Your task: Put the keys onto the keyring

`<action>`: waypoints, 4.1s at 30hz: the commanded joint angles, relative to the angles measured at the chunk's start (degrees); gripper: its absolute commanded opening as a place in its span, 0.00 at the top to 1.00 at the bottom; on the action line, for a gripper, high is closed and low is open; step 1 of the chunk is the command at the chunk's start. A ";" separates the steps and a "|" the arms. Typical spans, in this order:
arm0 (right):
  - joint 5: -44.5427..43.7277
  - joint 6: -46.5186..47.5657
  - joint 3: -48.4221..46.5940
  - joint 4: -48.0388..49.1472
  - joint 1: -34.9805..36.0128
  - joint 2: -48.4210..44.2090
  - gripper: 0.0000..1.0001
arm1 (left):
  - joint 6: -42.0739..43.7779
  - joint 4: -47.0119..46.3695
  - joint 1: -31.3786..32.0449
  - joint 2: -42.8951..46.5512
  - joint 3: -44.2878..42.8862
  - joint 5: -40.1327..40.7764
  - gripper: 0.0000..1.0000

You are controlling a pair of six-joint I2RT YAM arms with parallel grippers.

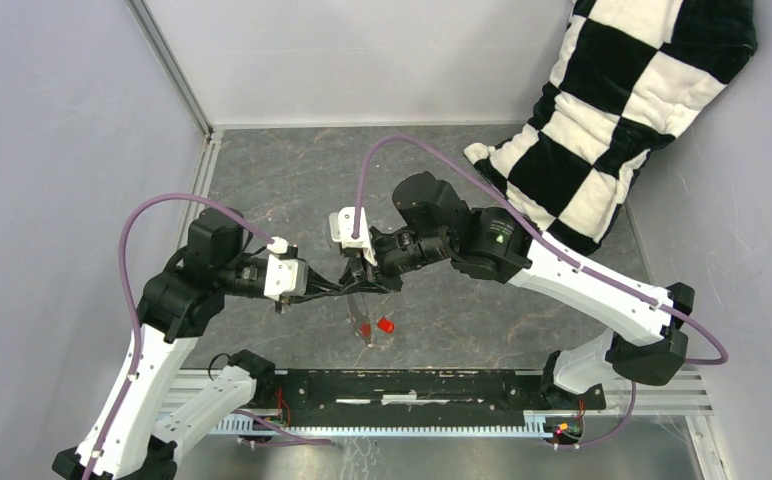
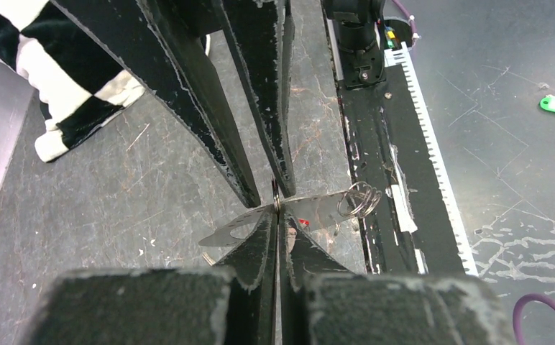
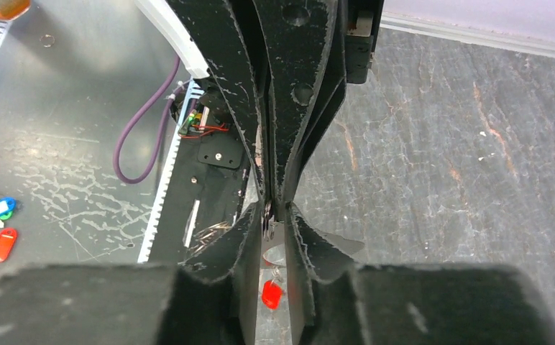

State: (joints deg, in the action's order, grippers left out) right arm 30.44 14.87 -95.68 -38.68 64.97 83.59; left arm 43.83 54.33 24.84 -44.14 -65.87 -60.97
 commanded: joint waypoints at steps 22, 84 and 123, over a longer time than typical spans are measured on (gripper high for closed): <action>-2.05 -8.29 17.46 27.64 -0.66 -12.14 1.00 | -2.21 -1.09 -0.05 2.11 -1.98 3.57 0.55; -9.97 -35.36 57.60 107.36 1.12 -15.39 0.99 | -39.60 -33.44 -0.05 5.95 7.95 -5.83 0.67; 4.67 -6.14 11.49 14.16 -3.78 -8.29 0.63 | -13.63 -9.58 -0.05 0.15 1.95 -3.75 0.98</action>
State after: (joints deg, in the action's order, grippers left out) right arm 34.33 7.84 -80.01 -22.63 60.80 75.29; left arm 27.03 44.66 24.84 -43.94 -61.56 -64.66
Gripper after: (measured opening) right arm 0.392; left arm 0.033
